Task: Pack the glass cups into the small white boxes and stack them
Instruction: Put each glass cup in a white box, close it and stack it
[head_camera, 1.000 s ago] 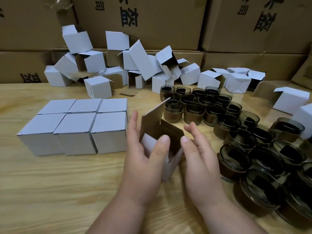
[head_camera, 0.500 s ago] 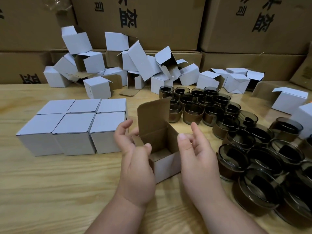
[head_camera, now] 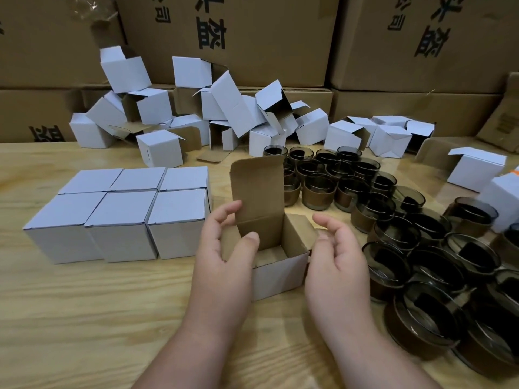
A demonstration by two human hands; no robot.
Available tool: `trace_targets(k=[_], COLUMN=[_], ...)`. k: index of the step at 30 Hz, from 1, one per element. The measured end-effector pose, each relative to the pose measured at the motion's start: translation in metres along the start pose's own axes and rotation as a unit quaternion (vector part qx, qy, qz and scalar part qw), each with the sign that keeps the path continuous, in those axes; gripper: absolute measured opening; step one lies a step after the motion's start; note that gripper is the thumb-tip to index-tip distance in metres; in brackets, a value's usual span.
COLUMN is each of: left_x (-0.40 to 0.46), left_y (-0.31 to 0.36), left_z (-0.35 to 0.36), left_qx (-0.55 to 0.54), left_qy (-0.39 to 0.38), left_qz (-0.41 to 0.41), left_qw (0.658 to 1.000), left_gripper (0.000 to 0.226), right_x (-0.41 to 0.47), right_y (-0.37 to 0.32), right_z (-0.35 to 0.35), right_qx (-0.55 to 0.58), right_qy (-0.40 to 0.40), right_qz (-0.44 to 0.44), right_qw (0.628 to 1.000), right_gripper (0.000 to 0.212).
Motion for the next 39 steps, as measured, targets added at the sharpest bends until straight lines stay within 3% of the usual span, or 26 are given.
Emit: trace_targets(k=[6, 14, 21, 28, 34, 39], left_x=[-0.001, -0.001, 0.000, 0.003, 0.003, 0.002], left_y=[0.001, -0.001, 0.000, -0.005, -0.005, -0.001], left_z=[0.002, 0.005, 0.003, 0.002, 0.000, -0.002], left_qx=[0.093, 0.051, 0.049, 0.050, 0.074, 0.096], left_qy=[0.002, -0.037, -0.013, 0.021, 0.043, 0.081], left_qz=[0.024, 0.030, 0.023, 0.030, 0.034, 0.052], left_qw=[0.995, 0.998, 0.998, 0.998, 0.996, 0.991], left_gripper=[0.053, 0.065, 0.056, 0.054, 0.059, 0.052], right_x=[-0.013, -0.019, -0.020, -0.017, -0.017, -0.017], right_y=[-0.013, -0.030, -0.027, -0.035, -0.034, -0.032], right_z=[0.003, 0.006, 0.005, -0.006, -0.005, -0.001], right_qx=[-0.024, -0.116, -0.101, -0.119, -0.168, -0.103], right_qy=[-0.043, -0.018, -0.042, 0.006, 0.007, -0.024], right_qz=[-0.054, -0.215, -0.205, -0.225, -0.163, -0.165], right_qw=[0.997, 0.970, 0.973, 0.967, 0.972, 0.981], right_gripper=[0.032, 0.041, 0.064, 0.072, 0.089, 0.079])
Point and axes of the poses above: each hand's wrist, its own x-axis towards the middle knuckle, its own z-axis out of the palm, y = z × x, the point moved 2 cm from there along x, towards the middle knuckle, and after that the axes turned 11 degrees about x, right-handed, at the moved point
